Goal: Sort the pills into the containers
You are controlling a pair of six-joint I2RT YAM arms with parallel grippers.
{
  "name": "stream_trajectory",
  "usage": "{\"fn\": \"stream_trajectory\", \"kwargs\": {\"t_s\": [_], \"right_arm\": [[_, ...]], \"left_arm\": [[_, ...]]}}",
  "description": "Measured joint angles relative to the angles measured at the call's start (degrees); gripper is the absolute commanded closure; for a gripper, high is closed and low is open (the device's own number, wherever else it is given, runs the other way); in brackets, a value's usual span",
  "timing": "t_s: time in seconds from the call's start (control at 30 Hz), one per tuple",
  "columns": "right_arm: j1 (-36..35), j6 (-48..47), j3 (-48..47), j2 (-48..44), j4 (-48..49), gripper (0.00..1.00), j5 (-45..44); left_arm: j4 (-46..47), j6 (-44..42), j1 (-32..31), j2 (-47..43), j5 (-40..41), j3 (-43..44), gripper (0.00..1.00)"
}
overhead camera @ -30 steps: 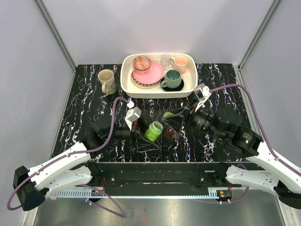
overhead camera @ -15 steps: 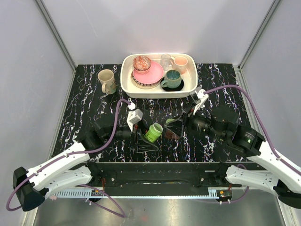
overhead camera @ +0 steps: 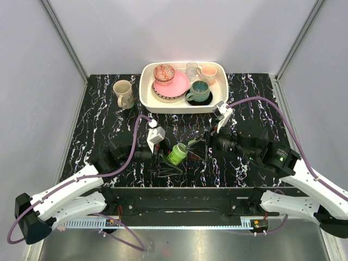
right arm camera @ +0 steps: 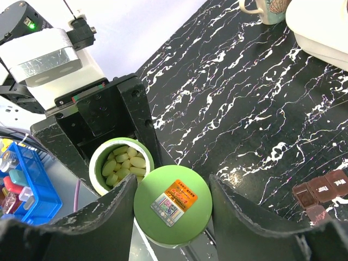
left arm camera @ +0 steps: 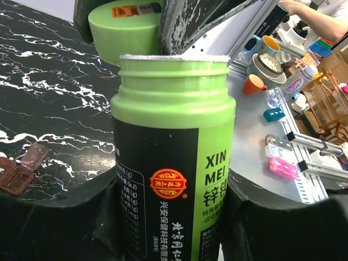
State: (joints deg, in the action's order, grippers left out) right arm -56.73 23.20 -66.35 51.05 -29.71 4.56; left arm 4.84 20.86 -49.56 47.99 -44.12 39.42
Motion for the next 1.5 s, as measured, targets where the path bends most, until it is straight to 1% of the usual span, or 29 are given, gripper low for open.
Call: {"fn": "stream_trajectory", "kwargs": {"t_s": [0.2, 0.47, 0.63, 0.67, 0.7, 0.9, 0.93, 0.97, 1.0, 1.03, 1.07, 1.27, 1.37, 1.5], "right_arm": [[0.0, 0.0, 0.0, 0.2, -0.2, 1.00, 0.7], [0.0, 0.0, 0.0, 0.2, -0.7, 1.00, 0.9], [0.0, 0.5, 0.0, 0.0, -0.6, 1.00, 1.1], [0.0, 0.7, 0.0, 0.0, -0.6, 1.00, 1.1], [0.0, 0.8, 0.0, -0.1, -0.6, 1.00, 1.1], [0.0, 1.1, 0.0, -1.2, -1.6, 1.00, 1.4], [0.0, 1.1, 0.1, -1.4, -2.4, 1.00, 1.9], [0.0, 1.1, 0.1, -1.4, -2.9, 1.00, 2.3], [0.0, 1.1, 0.3, -1.5, -3.4, 1.00, 2.6], [0.0, 1.1, 0.4, -1.5, -3.6, 1.00, 2.7], [0.0, 1.1, 0.5, -1.5, -3.8, 1.00, 2.7], [0.0, 1.1, 0.8, -1.8, -4.9, 1.00, 2.0], [0.0, 1.7, 0.8, -2.7, -5.8, 1.00, -0.9], [0.0, 2.8, 0.8, -4.6, -7.5, 1.00, -7.3]], "left_arm": [[-0.3, -0.2, 0.0, 0.0, 0.0, 0.0, 1.00], [-1.2, -0.8, -0.2, -0.4, 1.1, 0.0, 0.89], [-1.9, -1.0, -0.4, -1.2, 2.3, 0.0, 0.86], [-2.0, -1.0, -0.4, -1.3, 2.5, 0.0, 0.85], [-2.0, -1.0, -0.4, -1.4, 2.7, 0.0, 0.81], [-2.1, -1.0, -0.4, -1.6, 4.0, 0.0, 0.78], [-1.8, -1.0, -0.4, -1.7, 4.4, 0.0, 0.79], [-1.6, -1.0, -0.3, -1.9, 4.7, 0.0, 0.83], [-1.3, -1.0, -0.3, -2.1, 5.0, 0.0, 0.88], [-1.2, -1.0, -0.3, -2.3, 5.3, 0.0, 0.97], [-1.1, -1.0, -0.2, -2.4, 5.4, 0.0, 1.00], [-1.4, -1.1, -0.2, -2.5, 6.8, 0.0, 1.00], [-3.3, -2.2, -0.2, -2.1, 9.0, 0.2, 1.00], [-7.3, -4.7, -0.2, 0.2, 12.1, 0.6, 1.00]]}}
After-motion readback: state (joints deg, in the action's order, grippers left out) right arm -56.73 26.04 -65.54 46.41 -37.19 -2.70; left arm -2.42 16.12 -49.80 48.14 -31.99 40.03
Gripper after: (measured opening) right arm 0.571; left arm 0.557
